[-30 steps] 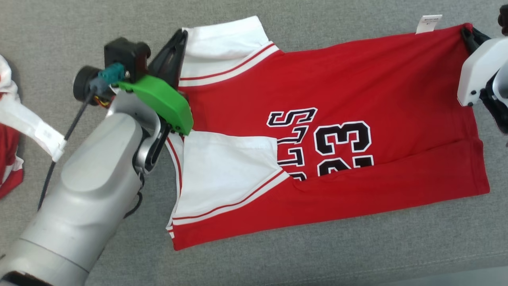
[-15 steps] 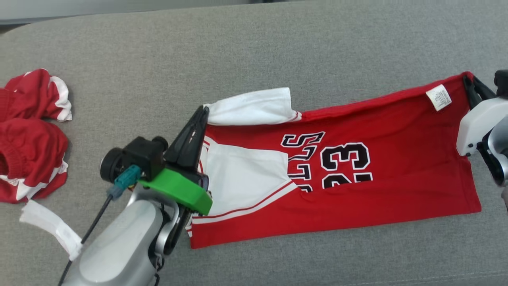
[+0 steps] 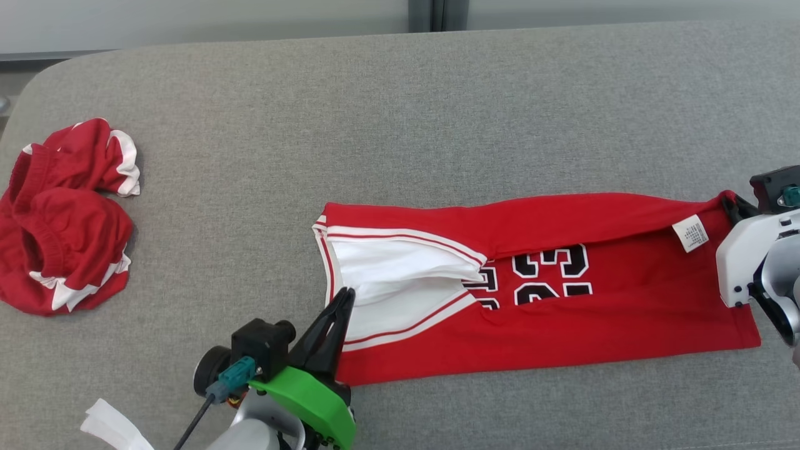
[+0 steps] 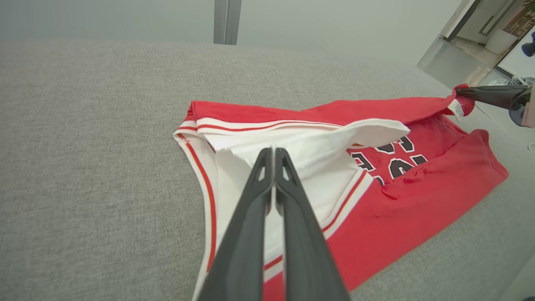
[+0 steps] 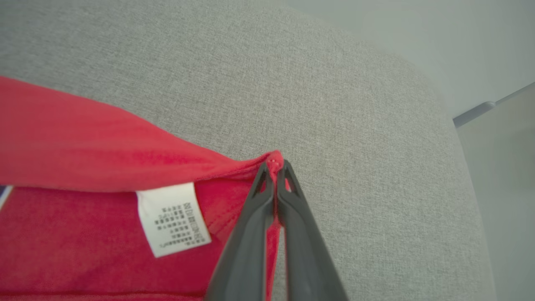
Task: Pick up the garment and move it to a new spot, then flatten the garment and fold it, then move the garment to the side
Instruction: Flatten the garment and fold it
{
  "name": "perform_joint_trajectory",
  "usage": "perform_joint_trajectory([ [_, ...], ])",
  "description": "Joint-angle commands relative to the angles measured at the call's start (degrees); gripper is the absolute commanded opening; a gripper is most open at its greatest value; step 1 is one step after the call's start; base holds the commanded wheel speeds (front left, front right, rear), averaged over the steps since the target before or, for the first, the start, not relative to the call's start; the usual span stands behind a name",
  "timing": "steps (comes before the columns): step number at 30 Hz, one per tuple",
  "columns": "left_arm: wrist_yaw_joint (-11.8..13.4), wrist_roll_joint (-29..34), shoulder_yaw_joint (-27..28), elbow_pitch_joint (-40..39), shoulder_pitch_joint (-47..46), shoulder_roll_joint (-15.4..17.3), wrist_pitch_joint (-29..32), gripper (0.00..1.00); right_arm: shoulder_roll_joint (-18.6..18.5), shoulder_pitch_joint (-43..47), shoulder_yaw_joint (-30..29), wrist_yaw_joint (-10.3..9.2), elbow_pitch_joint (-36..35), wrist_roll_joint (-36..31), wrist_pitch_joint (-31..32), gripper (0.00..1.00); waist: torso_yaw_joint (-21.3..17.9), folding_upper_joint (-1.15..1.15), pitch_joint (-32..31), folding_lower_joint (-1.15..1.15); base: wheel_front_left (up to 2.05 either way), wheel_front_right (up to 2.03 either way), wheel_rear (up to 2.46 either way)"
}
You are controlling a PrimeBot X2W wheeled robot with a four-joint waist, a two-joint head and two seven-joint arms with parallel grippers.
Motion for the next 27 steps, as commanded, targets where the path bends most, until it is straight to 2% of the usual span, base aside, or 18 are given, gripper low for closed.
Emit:
perform_joint_trajectory([
  [1, 0.3, -0.1, -0.4, 0.2, 1.2, -0.4, 0.2, 0.0, -0.3, 1.0, 0.0, -0.12, -0.5, 0.2, 0.4, 0.0, -0.1, 0.0, -0.2, 0.0, 0.0, 0.0, 0.0],
  [2, 0.4, -0.6, -0.5, 0.4, 1.7, -0.6, 0.3, 0.0, -0.4, 1.3, -0.2, -0.12, -0.5, 0.2, 0.9, 0.0, -0.1, 0.0, -0.3, 0.0, 0.0, 0.0, 0.0],
  [4, 0.7, -0.9, -0.7, 0.8, 2.5, -0.8, 0.3, 0.0, -0.8, 2.0, 0.2, -0.12, -0.8, -0.3, 1.8, 0.11, -0.3, 0.0, -0.5, 0.0, 0.0, 0.0, 0.0],
  [5, 0.8, -1.3, -0.6, 1.0, 2.9, -1.1, 0.3, 0.0, -0.8, 2.3, 0.3, -0.12, -1.0, -0.2, 2.2, 0.26, -0.4, 0.0, -0.6, 0.0, 0.0, 0.0, 0.0],
  [6, 1.0, -1.4, -0.5, 1.2, 3.3, -1.2, 0.1, 0.0, -0.8, 2.6, 0.4, -0.12, -1.2, 0.1, 2.6, 0.26, -0.4, 0.0, -0.7, 0.0, 0.0, 0.0, 0.0],
  [8, 1.2, -1.9, -0.6, 1.5, 4.2, -1.3, 0.1, 0.0, -1.1, 2.9, 0.7, -0.12, -1.8, 0.2, 3.0, 0.33, -0.6, 0.0, -0.8, 0.0, 0.0, 0.0, 0.0],
  [9, 1.3, -2.2, -0.5, 1.6, 4.6, -1.4, 0.0, 0.0, -1.3, 3.1, 0.7, -0.12, -2.0, 0.3, 3.1, 0.5, -0.7, 0.0, -0.9, 0.0, 0.0, 0.0, 0.0],
  [10, 1.4, -2.3, -0.5, 1.6, 4.9, -1.4, -0.1, 0.0, -1.4, 3.2, 0.7, -0.12, -2.1, 0.4, 3.2, 0.84, -0.7, 0.0, -0.9, 0.0, 0.0, 0.0, 0.0],
  [11, 1.6, -2.4, -0.5, 1.7, 5.3, -1.4, -0.1, 0.0, -1.5, 3.4, 0.6, -0.12, -2.2, 0.4, 3.3, 1.0, -0.8, 0.0, -1.0, 0.0, 0.0, 0.0, 0.0],
  [17, 1.7, -2.8, -0.9, 2.1, 6.9, -1.1, -0.2, 0.0, -1.6, 4.5, -1.4, -0.12, -3.3, 1.2, 3.3, 1.0, -0.7, 0.0, -1.6, 0.0, 0.0, 0.0, 0.0],
  [18, 1.8, -2.9, -0.9, 2.3, 7.0, -1.1, 0.0, 0.3, -1.6, 4.9, -2.3, -0.12, -3.6, 1.5, 3.2, 1.0, -0.6, 0.0, -1.8, 0.0, 0.0, 0.0, 0.0],
  [19, 1.9, -3.0, -1.0, 2.4, 7.0, -1.2, 0.1, 0.49, -1.5, 5.2, -3.1, -0.12, -3.9, 1.7, 3.0, 1.0, -0.6, 0.0, -2.1, 0.0, 0.0, 0.0, 0.0],
  [20, 2.0, -3.1, -1.0, 2.4, 7.1, -1.4, 0.1, 1.0, -1.2, 5.6, -4.2, -0.12, -4.4, 2.2, 2.8, 1.0, -0.5, 0.0, -2.3, 0.0, 0.0, 0.0, 0.0],
  [24, 2.1, -3.2, -0.1, 2.0, 7.7, -1.7, -0.7, 1.0, 0.3, 7.4, -8.0, -0.12, -6.1, 3.7, 3.6, 1.0, -0.6, 0.0, -3.3, 0.0, 0.0, 0.0, 0.0],
  [27, 2.1, -2.9, 2.5, 1.0, 8.2, -1.8, -1.8, 1.0, 2.5, 8.6, -11.3, -0.12, -7.8, 6.3, 4.6, 1.0, -0.6, 0.0, -4.2, 0.0, 0.0, 0.0, 0.0],
])
